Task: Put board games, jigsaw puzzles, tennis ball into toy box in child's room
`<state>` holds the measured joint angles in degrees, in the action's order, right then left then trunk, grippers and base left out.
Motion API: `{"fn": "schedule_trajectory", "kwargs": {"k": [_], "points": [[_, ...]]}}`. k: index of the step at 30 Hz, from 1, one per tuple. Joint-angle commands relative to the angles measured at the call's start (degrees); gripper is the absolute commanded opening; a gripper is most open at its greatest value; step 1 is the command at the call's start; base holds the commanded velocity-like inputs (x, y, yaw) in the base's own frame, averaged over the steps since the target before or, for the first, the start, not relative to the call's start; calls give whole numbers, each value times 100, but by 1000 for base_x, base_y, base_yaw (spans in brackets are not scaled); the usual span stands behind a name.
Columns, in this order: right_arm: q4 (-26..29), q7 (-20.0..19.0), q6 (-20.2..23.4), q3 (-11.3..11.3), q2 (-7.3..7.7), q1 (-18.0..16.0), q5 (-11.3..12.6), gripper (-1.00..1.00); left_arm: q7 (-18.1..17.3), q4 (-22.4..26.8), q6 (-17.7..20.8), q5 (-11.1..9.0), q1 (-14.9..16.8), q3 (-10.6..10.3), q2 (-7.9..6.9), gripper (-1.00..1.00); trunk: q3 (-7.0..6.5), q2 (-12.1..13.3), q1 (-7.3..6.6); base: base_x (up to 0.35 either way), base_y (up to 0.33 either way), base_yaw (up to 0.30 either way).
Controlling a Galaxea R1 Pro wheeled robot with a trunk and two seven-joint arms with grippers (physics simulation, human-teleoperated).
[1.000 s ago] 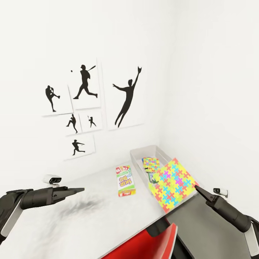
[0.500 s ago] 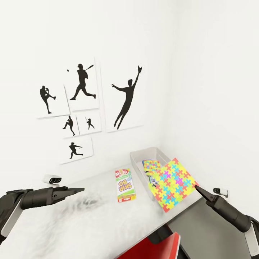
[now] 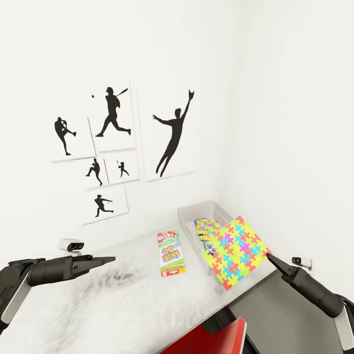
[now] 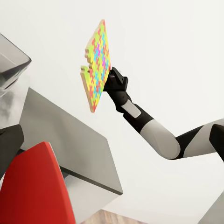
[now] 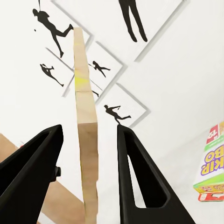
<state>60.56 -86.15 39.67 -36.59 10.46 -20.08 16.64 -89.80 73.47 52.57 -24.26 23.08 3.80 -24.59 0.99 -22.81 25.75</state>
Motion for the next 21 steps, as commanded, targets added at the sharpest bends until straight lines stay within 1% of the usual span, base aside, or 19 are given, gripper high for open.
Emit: {"fn": "schedule_trajectory", "kwargs": {"k": [1, 4, 8, 9, 12, 13, 15, 16, 18, 19, 20, 21], "points": [[0, -12, 59, -9, 0, -5, 6, -100, -20, 1, 61, 0, 4, -2, -2, 100, 10, -11, 3, 0, 0, 0], [17, 16, 104, -78, 0, -5, -2, -100, -20, 1, 61, 0, 4, 2, -6, 100, 10, -11, 3, 0, 0, 0], [5, 58, 191, -111, 0, -8, -13, -100, -20, 1, 61, 0, 4, 4, -6, 100, 10, -11, 3, 0, 0, 0], [3, 131, 289, -110, 0, -6, -16, -100, -20, 1, 61, 0, 4, 2, 0, 100, 10, -11, 3, 0, 0, 0], [12, 499, 792, -121, 19, -45, -26, -100, -20, 1, 61, 0, 4, -5, 21, 100, 10, -11, 3, 0, 0, 0], [32, 705, 1059, -127, 43, -110, -27, -100, -20, 1, 61, 0, 4, -7, 25, 100, 10, -11, 3, 0, 0, 0], [51, 1153, 1550, -134, 86, -392, -15, -100, -20, 1, 61, 0, 1, -6, 30, 100, 10, -11, 3, 0, 0, 0], [51, 1267, 1637, -133, 93, -479, -13, -100, -20, 1, 61, 0, 2, -5, 31, 100, 10, -11, 3, 0, 0, 0], [32, 1731, 1836, -122, 91, -852, -7, -100, -20, -2, 61, 4, 3, -3, 32, 100, 10, -11, 3, 0, 0, 0], [14, 2123, 1904, -114, 62, -1120, -3, -100, -20, -5, 61, 7, 3, -3, 33, 100, 10, -11, 3, 0, 0, 0], [10, 2264, 1918, -112, 53, -1202, 1, -100, -20, -6, 61, 7, 3, -4, 33, 100, 10, -11, 3, 0, 0, 0], [-6, 2721, 1946, -103, 29, -1448, 8, -100, -20, -7, 61, 8, 2, -7, 35, 100, 10, -11, 3, 0, 0, 0]]}}
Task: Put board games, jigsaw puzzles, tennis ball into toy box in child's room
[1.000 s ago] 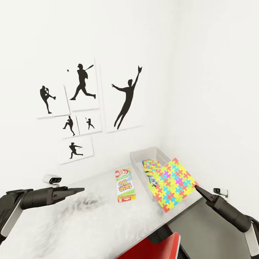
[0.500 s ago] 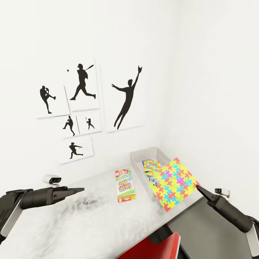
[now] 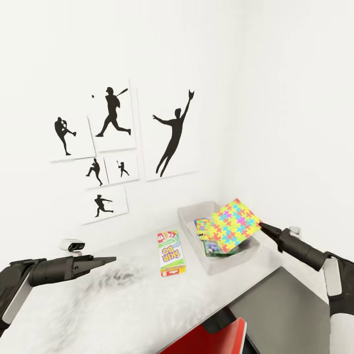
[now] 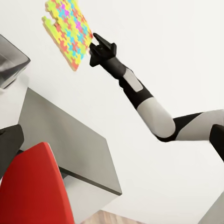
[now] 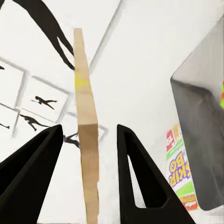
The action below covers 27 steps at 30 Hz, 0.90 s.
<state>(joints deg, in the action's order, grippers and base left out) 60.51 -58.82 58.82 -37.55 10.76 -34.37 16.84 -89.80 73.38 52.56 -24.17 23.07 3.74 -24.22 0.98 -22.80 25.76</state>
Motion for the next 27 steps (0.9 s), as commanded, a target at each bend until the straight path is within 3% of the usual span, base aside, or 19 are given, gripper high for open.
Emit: {"fn": "schedule_trajectory", "kwargs": {"k": [1, 6, 10, 12, 17, 27], "points": [[-25, 322, 40, 0, -26, -186, -10, -100, -20, 1, 61, 3, 4, -2, -3, 100, 11, -12, 3, 0, 0, 0], [-717, 1953, 63, 24, -212, -1078, 29, -100, -20, -7, 61, 13, 4, 2, -4, 100, 11, -12, 3, 0, 0, 0], [-1100, 2492, 39, 38, -336, -1466, 3, -100, -20, -8, 61, 23, 5, 4, -4, 100, 11, -12, 3, 0, 0, 0], [-1198, 2804, -77, 42, -481, -1621, -17, -100, -20, -10, 61, 22, 5, 4, -4, 100, 11, -12, 3, 0, 0, 0], [-1257, 3164, -144, 46, -563, -1788, -16, -100, -20, -13, 61, 19, 4, 1, -4, 100, 11, -12, 3, 0, 0, 0], [-1261, 3282, -89, 130, -589, -1845, -5, -100, -20, -16, 61, 9, 4, 3, -5, 100, 29, -12, 3, 0, 0, 0]]}}
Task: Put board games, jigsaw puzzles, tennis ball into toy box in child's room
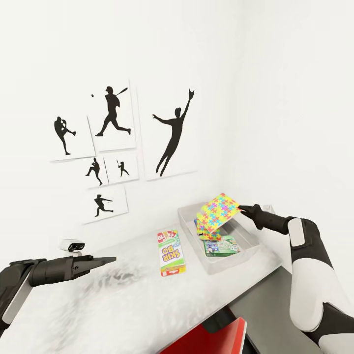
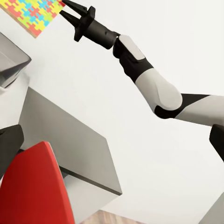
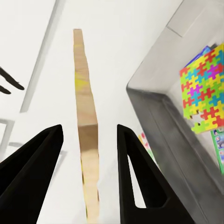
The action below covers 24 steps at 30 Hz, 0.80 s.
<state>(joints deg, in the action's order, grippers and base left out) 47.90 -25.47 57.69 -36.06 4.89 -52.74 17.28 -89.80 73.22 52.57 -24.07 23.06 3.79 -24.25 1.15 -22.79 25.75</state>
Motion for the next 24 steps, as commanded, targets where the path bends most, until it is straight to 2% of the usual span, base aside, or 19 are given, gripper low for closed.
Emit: {"fn": "schedule_trajectory", "kwargs": {"k": [1, 7, 9, 15, 24], "points": [[-6, -46, 20, -20, 0, -11, -49, -100, -20, 0, 61, -1, 5, -2, -2, 100, 20, -13, 4, 0, 0, 0], [-116, 5, -8, -18, -6, -78, -55, -100, -20, 0, 61, -1, 5, 5, -7, 100, 74, -13, 4, 0, 0, 0], [-266, 111, -14, -5, -3, -181, -56, -100, -20, 0, 61, -1, 5, 5, -7, 100, 92, -13, 4, 0, 0, 0], [-1030, 822, -102, 5, 54, -698, -8, -100, -20, 1, 61, -1, 6, 1, -3, 100, 148, -13, 4, 0, 0, 0], [-1361, 1010, -310, 10, 65, -1079, -54, -100, -20, 0, 61, -4, 6, 4, -8, 100, 233, -13, 4, 0, 0, 0]]}}
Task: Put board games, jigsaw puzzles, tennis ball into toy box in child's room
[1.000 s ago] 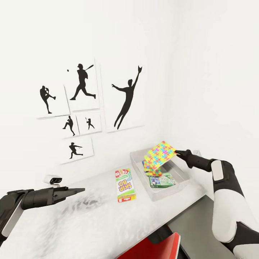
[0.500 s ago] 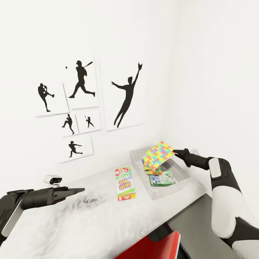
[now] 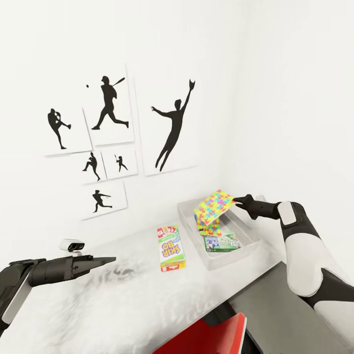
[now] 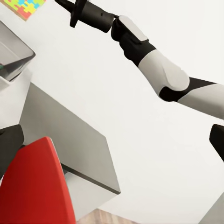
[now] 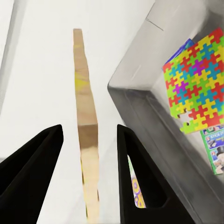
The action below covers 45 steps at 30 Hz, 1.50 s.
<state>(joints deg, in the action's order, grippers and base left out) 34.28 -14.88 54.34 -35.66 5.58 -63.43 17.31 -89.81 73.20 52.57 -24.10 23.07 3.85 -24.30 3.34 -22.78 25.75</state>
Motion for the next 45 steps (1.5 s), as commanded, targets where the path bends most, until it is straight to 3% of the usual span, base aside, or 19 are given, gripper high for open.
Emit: {"fn": "schedule_trajectory", "kwargs": {"k": [1, 17, 45], "points": [[-6, -46, 16, -30, 0, -23, -62, -100, -20, 1, 61, -3, 5, -4, -3, 100, 23, -14, 4, 0, 0, 0], [-26, 115, -362, -22, 8, -32, -79, -100, -20, 2, 61, -2, 5, 1, -12, 100, 174, -14, 4, 0, 0, 0], [-21, 109, -648, 6, 14, -2, -80, -100, -20, -6, 61, 7, 5, 10, -39, 100, 437, -14, 4, 0, 0, 0]]}}
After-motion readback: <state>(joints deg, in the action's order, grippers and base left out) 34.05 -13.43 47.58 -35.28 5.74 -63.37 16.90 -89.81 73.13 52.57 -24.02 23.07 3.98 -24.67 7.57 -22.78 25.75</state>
